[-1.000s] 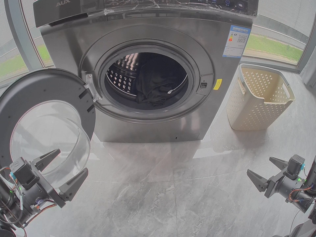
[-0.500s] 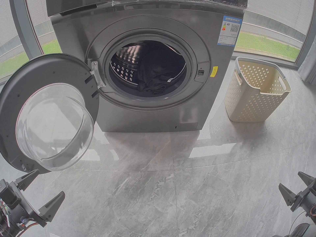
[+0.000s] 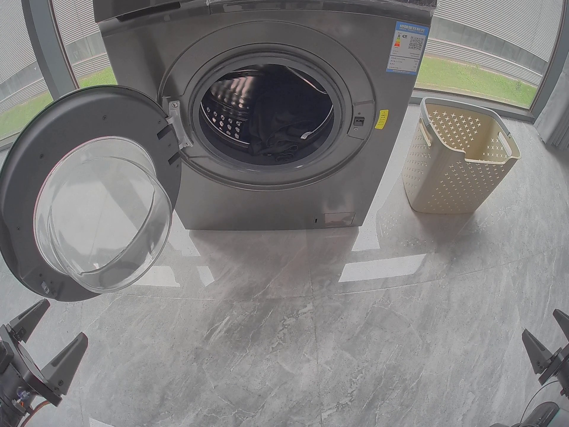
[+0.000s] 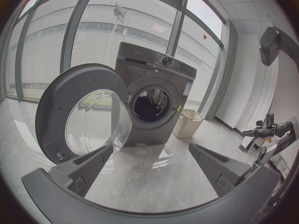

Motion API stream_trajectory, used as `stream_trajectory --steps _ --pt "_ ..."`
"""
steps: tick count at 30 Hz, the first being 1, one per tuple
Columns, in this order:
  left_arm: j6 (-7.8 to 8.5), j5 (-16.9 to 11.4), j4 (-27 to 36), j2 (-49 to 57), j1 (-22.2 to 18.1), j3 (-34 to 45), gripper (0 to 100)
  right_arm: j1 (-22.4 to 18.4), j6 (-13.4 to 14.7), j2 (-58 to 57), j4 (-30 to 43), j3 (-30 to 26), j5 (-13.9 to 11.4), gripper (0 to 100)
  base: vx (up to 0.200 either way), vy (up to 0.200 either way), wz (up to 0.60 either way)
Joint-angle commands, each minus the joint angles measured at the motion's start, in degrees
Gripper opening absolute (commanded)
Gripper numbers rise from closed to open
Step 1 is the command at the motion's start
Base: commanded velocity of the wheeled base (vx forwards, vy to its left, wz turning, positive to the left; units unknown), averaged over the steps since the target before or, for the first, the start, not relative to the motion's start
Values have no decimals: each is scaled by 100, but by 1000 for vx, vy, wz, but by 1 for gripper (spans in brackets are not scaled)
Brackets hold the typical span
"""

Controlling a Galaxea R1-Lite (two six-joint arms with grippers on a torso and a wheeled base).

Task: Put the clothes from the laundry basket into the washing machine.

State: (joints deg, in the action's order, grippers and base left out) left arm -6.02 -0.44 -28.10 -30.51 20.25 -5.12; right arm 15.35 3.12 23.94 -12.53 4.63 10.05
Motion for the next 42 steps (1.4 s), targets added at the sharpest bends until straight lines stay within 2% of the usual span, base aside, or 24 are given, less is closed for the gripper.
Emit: stream_trajectory --steps 1,9,15,17,18,19,21,25,28,30,32,33,35,38,42 --pt "-4 -9 33 283 5 152 100 -23 13 172 23 55 -64 100 0 0 0" --pt "-13 -9 138 415 -3 196 100 -41 4 93 32 47 -64 100 0 0 0" --pt "5 44 331 1056 -39 503 100 -102 -22 -285 58 -77 -64 100 0 0 0" --pt "13 61 832 1522 -364 503 100 -287 -57 -689 58 -244 -90 100 0 0 0" --pt "13 61 850 1548 -390 503 100 -322 -57 -733 58 -261 -90 100 0 0 0" --pt "31 9 1149 1847 -759 503 100 -445 -57 -970 58 -323 -126 100 0 0 0" --pt "66 -9 1465 2252 -1023 503 100 -586 -57 -1278 67 -349 -205 100 0 0 0" --pt "321 97 2072 2533 -1313 512 100 -832 -57 -1603 84 -402 -319 100 0 0 0" --pt "365 246 2177 2533 -1374 512 100 -876 -57 -1788 286 -463 -372 100 0 0 0" --pt "444 308 2283 2550 -1629 512 100 -876 -31 -1849 647 -463 -372 100 0 0 0" --pt "541 237 2458 2691 -1946 512 100 -876 -4 -1849 831 -463 -372 100 0 0 0" --pt "646 167 2871 2963 -2148 503 100 -876 -31 -1849 858 -463 -328 100 0 0 0" --pt "620 176 3074 3007 -2042 433 100 -884 -66 -1841 902 -454 -266 100 0 0 0" --pt "602 176 2828 3025 -2034 503 100 -884 -268 -1841 893 -454 -161 100 0 0 0" --pt "629 158 2819 3025 -2034 503 100 -911 -198 -1841 893 -463 156 100 0 0 0"
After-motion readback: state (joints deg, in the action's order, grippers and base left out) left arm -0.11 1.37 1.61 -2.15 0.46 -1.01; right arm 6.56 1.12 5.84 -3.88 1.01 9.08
